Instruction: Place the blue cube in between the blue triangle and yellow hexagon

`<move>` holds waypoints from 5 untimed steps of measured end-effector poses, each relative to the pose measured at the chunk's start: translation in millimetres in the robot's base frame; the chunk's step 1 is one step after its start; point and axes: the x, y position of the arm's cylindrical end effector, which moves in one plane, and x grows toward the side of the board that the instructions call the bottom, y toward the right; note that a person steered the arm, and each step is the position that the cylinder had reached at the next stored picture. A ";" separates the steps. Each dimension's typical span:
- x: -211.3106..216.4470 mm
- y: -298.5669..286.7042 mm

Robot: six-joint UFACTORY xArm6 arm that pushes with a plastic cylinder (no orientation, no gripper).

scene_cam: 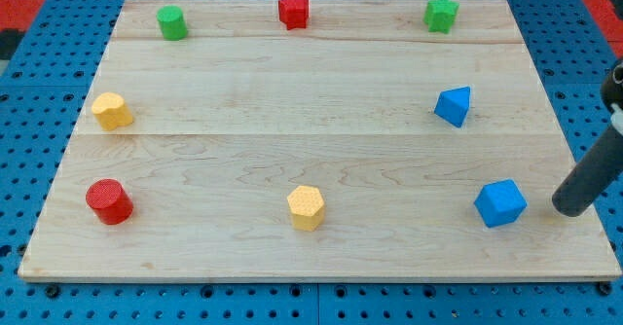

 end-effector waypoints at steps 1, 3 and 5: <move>0.1 -19.2; 0.1 -107.9; 2.6 -131.6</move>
